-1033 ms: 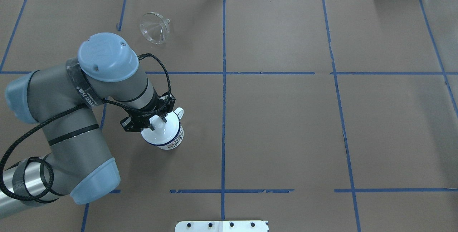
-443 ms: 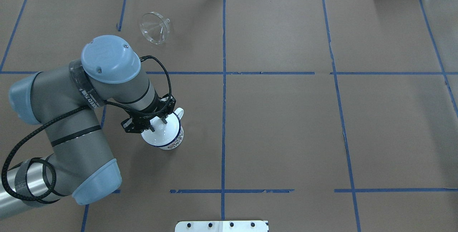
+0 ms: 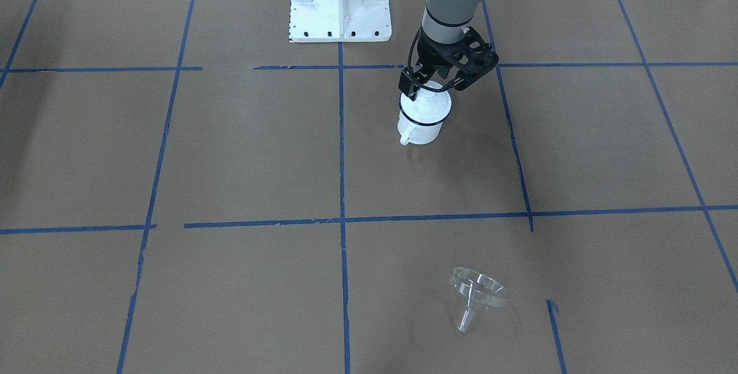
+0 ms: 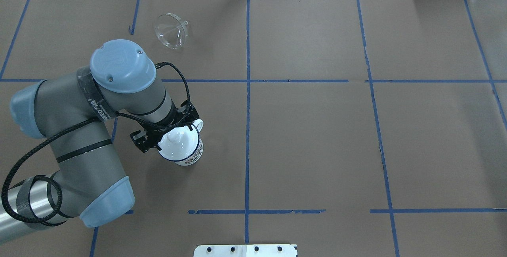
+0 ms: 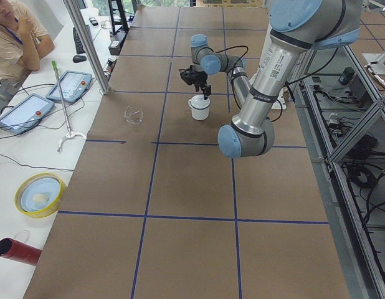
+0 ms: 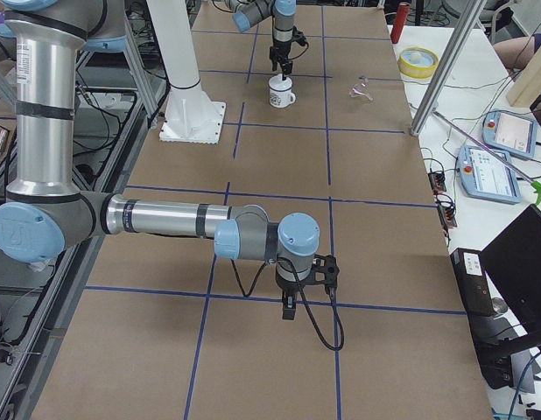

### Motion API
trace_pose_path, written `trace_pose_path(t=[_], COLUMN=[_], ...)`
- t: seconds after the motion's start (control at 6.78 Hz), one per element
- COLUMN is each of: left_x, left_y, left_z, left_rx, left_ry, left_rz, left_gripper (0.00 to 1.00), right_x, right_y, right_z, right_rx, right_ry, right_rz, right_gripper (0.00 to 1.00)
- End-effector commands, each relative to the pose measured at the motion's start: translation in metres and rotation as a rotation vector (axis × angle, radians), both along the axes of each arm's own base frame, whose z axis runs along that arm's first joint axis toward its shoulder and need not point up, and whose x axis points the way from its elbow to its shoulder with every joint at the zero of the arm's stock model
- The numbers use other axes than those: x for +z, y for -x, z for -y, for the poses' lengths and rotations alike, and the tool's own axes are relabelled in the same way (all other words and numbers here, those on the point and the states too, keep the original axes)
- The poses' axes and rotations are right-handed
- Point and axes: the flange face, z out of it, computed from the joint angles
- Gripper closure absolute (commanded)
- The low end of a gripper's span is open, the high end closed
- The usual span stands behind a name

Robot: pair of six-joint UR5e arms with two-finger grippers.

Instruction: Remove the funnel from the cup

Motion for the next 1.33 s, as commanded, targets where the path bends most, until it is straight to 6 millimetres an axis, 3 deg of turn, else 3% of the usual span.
trace_pose_path(t=[0.0, 0.15, 0.3, 0.44, 0.59, 0.89, 1.03, 1.18], left_x=[0.001, 0.036, 0.063, 0.091, 0.126, 0.225, 0.286, 0.336], left_y=[0.049, 0.116, 0.179, 0.252, 0.318, 0.467, 0.513, 0.540], left_z=[0.047, 0.092, 0.123, 0.145, 0.156, 0.144, 0.128, 0.118], left_rx=[0.040, 0.075, 0.133, 0.176, 0.232, 0.361, 0.434, 0.498], left_ry=[-0.156, -0.261, -0.333, -0.393, -0.459, -0.584, -0.601, -0.605], left_rz=[0.001, 0.047, 0.061, 0.056, 0.072, 0.098, 0.088, 0.077], left_gripper=[0.01, 0.01, 0.01, 0.01, 0.01, 0.01, 0.01, 0.00], right_x=[0.000, 0.001, 0.000, 0.000, 0.000, 0.000, 0.000, 0.000], right_y=[0.000, 0.000, 0.000, 0.000, 0.000, 0.000, 0.000, 0.000], right_z=[0.000, 0.000, 0.000, 0.000, 0.000, 0.000, 0.000, 0.000], right_rx=[0.000, 0.000, 0.000, 0.000, 0.000, 0.000, 0.000, 0.000], right_ry=[0.000, 0.001, 0.000, 0.000, 0.000, 0.000, 0.000, 0.000], right_rz=[0.000, 0.000, 0.000, 0.000, 0.000, 0.000, 0.000, 0.000], right_gripper=[0.00, 0.00, 0.00, 0.00, 0.00, 0.00, 0.00, 0.00])
